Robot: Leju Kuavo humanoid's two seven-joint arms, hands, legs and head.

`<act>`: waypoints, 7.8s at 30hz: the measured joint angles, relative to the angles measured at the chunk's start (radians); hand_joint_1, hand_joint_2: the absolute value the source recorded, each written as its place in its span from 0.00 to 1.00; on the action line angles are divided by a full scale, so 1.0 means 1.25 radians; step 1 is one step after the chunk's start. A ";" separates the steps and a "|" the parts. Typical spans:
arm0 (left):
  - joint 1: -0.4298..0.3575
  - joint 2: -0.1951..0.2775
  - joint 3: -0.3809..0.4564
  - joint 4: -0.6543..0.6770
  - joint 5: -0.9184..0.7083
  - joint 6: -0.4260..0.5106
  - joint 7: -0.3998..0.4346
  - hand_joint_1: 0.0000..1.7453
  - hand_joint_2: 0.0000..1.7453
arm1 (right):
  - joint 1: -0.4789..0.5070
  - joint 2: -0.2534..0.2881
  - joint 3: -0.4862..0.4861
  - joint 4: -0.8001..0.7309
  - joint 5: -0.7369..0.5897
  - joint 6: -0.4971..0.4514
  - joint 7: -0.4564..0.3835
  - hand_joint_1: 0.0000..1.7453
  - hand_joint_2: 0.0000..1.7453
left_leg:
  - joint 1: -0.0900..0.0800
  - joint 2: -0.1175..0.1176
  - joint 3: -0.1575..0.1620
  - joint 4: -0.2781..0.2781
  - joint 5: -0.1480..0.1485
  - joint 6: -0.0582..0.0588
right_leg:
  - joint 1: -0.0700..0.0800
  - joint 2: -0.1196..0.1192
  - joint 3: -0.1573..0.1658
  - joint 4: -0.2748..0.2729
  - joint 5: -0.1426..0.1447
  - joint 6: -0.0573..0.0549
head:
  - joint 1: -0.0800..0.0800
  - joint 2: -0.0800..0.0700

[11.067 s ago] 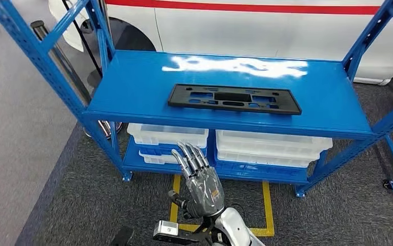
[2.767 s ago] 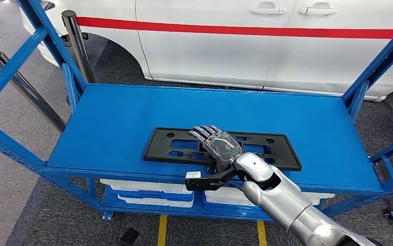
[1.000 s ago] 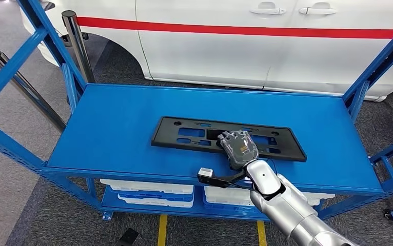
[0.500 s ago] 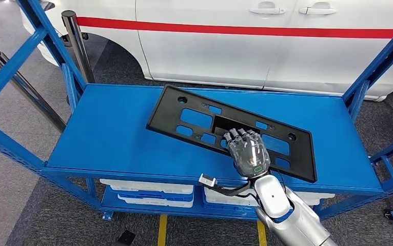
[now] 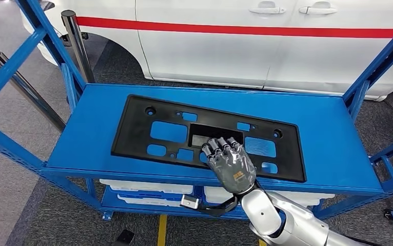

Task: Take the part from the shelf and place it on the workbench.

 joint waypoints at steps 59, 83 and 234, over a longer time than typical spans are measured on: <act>0.005 0.000 0.020 0.000 -0.006 0.047 0.044 0.00 1.00 | 0.116 0.050 -0.083 0.003 0.000 0.012 -0.047 1.00 1.00 | 0.007 0.005 -0.003 -0.015 0.018 0.022 | -0.016 -0.002 -0.085 0.224 -0.119 0.025 | 0.001 0.000; 0.001 0.003 0.019 0.000 -0.010 0.048 0.044 0.00 1.00 | 0.123 0.090 -0.141 0.041 0.000 0.014 -0.041 1.00 1.00 | -0.011 0.004 0.083 -0.021 -0.055 0.018 | 0.002 -0.006 -0.079 0.015 0.072 -0.008 | -0.002 0.000; 0.041 -0.009 0.087 0.003 0.041 0.094 0.007 0.00 1.00 | 0.784 0.458 -1.076 -0.305 -0.926 -0.202 -0.821 1.00 1.00 | 0.005 -0.051 0.060 0.000 -0.059 -0.011 | -0.005 0.082 -0.037 0.020 0.017 -0.017 | -0.004 0.000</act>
